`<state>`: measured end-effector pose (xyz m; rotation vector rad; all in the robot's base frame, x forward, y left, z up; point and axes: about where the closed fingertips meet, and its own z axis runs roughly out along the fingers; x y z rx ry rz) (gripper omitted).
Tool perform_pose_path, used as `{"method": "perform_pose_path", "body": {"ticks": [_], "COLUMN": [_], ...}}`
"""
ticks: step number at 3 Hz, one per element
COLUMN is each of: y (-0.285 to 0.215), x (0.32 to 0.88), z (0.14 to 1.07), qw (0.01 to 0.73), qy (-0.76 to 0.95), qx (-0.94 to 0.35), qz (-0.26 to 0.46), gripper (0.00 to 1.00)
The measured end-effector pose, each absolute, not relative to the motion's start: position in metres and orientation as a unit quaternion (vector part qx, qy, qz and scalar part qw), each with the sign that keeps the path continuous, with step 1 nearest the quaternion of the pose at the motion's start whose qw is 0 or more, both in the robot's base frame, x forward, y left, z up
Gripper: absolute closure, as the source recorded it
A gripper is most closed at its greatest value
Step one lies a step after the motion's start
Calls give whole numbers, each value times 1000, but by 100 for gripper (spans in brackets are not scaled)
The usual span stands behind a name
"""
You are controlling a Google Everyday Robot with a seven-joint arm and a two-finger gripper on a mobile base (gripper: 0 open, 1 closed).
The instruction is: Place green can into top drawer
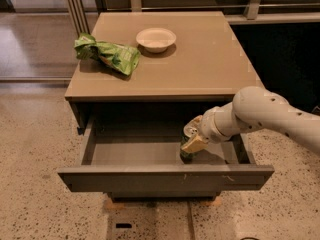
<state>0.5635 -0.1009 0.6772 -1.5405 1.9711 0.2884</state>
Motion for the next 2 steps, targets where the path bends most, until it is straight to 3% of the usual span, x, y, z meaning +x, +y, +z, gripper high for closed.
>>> {"method": "perform_pose_path", "body": {"ticks": [2], "y": [-91], "x": [580], "z": [652], "qw": [307], "qy": [747], "qx": [-575], "qz": [131], "gripper": [100]}}
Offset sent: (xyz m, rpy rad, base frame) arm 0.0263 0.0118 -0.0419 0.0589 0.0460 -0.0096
